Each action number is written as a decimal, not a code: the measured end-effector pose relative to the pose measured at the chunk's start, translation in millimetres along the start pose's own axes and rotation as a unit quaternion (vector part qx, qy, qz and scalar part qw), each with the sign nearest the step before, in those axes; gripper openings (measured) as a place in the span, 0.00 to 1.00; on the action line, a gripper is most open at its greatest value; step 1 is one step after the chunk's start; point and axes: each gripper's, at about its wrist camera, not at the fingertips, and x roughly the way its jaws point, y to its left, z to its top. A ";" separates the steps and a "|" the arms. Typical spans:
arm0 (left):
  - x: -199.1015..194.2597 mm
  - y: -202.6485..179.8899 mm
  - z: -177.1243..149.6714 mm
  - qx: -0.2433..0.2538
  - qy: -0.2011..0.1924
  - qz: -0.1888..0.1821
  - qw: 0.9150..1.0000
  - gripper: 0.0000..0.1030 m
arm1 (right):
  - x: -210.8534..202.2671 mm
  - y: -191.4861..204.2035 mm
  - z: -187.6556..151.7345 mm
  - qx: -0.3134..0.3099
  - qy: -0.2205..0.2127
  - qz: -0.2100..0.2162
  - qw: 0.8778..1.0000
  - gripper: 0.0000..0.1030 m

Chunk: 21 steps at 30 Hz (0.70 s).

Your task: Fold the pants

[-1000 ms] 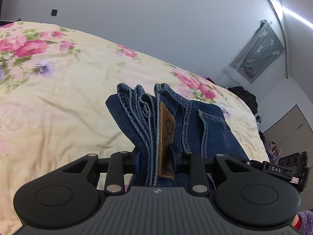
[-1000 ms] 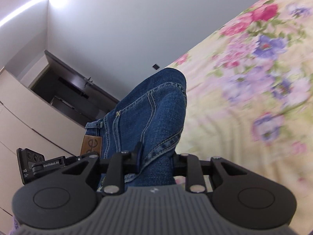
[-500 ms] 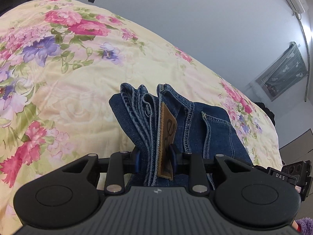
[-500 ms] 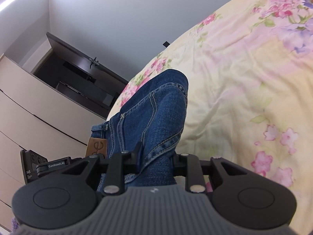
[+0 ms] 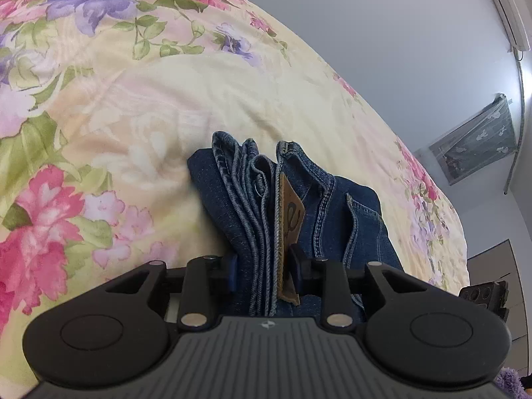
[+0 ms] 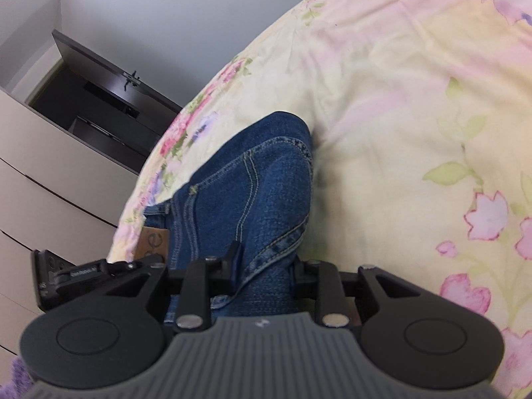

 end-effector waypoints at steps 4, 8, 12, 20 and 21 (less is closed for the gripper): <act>1.5 -4.6 -1.7 -0.011 -0.001 0.020 1.000 0.36 | 1.9 -1.5 -4.8 0.010 0.002 -0.015 1.000 0.21; -10.8 -27.9 -7.7 0.010 -0.015 0.071 0.997 0.43 | -5.2 21.0 1.0 -0.029 0.010 -0.063 0.998 0.32; -37.3 -58.2 -32.0 0.068 -0.055 0.141 0.986 0.40 | -29.2 47.1 -6.0 -0.118 -0.010 -0.124 0.985 0.35; -72.1 -96.0 -89.6 0.155 -0.086 0.167 0.970 0.29 | -87.5 89.0 -53.3 -0.269 -0.064 -0.142 0.951 0.32; -68.1 -96.0 -94.9 0.163 -0.081 0.179 0.967 0.29 | -88.6 91.8 -60.7 -0.279 -0.061 -0.140 0.948 0.32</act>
